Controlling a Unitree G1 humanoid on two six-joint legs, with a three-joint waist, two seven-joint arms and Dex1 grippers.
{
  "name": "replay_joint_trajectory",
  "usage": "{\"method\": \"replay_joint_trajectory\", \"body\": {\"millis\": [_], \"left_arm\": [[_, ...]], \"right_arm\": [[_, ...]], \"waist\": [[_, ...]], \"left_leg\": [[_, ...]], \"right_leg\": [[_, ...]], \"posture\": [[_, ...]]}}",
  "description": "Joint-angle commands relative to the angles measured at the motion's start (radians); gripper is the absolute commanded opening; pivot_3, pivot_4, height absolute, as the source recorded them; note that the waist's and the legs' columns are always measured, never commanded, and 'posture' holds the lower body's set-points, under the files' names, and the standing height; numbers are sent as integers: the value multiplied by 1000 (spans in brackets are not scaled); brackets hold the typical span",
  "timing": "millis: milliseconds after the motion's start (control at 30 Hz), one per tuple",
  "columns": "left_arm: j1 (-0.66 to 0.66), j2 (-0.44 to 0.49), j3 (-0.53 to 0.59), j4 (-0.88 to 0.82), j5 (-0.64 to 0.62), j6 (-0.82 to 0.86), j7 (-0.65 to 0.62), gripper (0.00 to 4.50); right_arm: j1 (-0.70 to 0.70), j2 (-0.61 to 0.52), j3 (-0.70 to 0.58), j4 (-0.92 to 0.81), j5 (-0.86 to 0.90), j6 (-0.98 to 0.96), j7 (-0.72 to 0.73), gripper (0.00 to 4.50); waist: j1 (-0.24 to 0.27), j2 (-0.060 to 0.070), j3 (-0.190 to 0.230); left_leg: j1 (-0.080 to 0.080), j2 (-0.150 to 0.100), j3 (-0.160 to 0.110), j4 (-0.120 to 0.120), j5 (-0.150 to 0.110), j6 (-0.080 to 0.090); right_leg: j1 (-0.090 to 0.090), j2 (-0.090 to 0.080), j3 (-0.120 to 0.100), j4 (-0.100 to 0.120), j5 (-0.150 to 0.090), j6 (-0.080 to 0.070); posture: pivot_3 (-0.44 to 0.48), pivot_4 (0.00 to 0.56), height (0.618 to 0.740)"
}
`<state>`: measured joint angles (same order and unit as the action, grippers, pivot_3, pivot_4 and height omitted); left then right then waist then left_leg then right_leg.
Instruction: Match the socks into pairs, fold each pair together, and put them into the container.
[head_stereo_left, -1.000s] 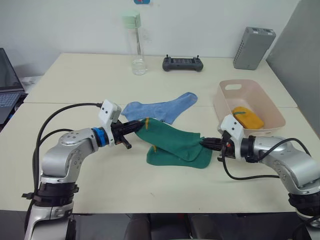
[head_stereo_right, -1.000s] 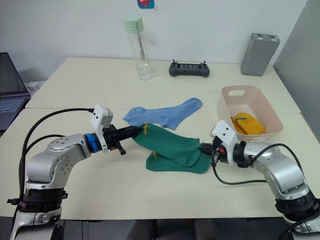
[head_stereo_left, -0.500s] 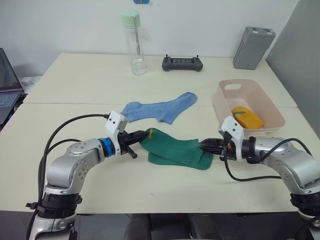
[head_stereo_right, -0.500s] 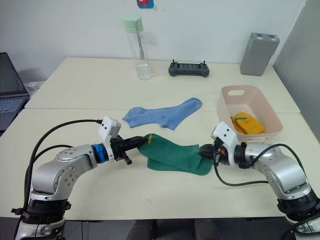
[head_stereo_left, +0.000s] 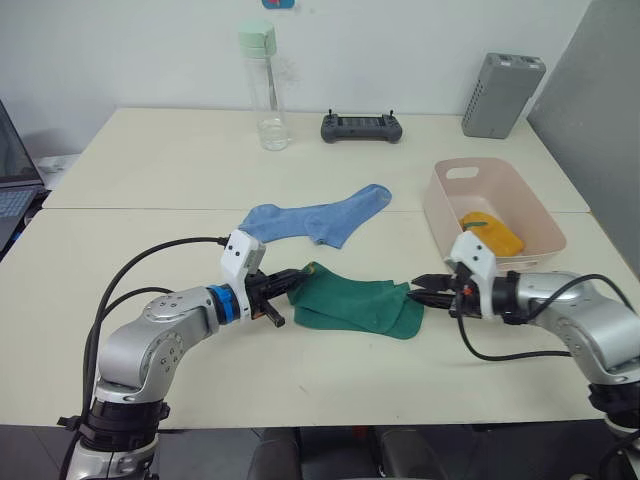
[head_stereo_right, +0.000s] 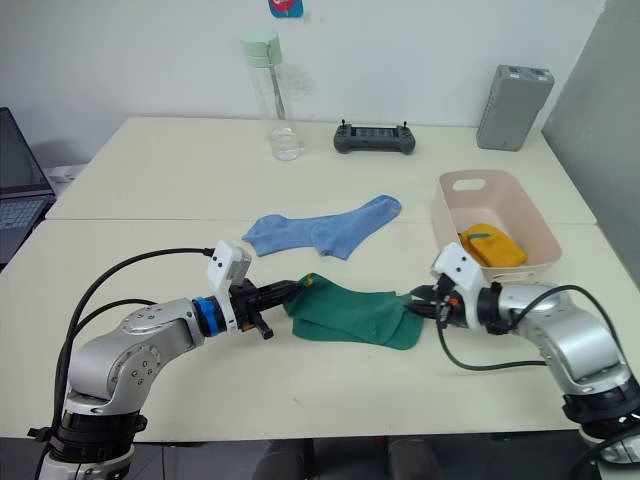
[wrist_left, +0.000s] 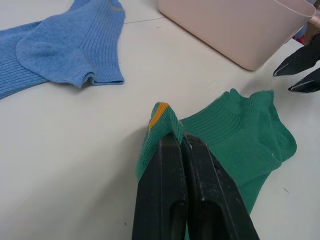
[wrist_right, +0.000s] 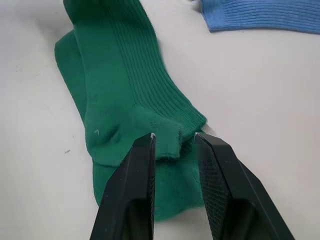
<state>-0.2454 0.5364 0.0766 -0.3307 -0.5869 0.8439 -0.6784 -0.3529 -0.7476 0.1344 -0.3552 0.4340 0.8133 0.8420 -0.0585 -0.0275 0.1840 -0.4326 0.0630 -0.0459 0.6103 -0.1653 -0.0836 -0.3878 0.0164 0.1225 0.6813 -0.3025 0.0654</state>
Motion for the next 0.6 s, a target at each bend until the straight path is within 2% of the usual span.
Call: {"method": "replay_joint_trajectory", "body": {"millis": [33,600], "left_arm": [[-7,11,12,-30,-10,-11,2,0],[-10,24,-6,-31,0,-22,-6,0]], "right_arm": [[-30,10,22,8,-34,-26,-10,1342],[-64,25,68,53,-70,9,-9,1342]], "waist": [[1,0,0],[1,0,0]], "left_leg": [[0,0,0,0,0,0],[0,0,0,0,0,0]], "right_leg": [[0,0,0,0,0,0],[0,0,0,0,0,0]], "posture": [[0,150,740],[0,150,740]]}}
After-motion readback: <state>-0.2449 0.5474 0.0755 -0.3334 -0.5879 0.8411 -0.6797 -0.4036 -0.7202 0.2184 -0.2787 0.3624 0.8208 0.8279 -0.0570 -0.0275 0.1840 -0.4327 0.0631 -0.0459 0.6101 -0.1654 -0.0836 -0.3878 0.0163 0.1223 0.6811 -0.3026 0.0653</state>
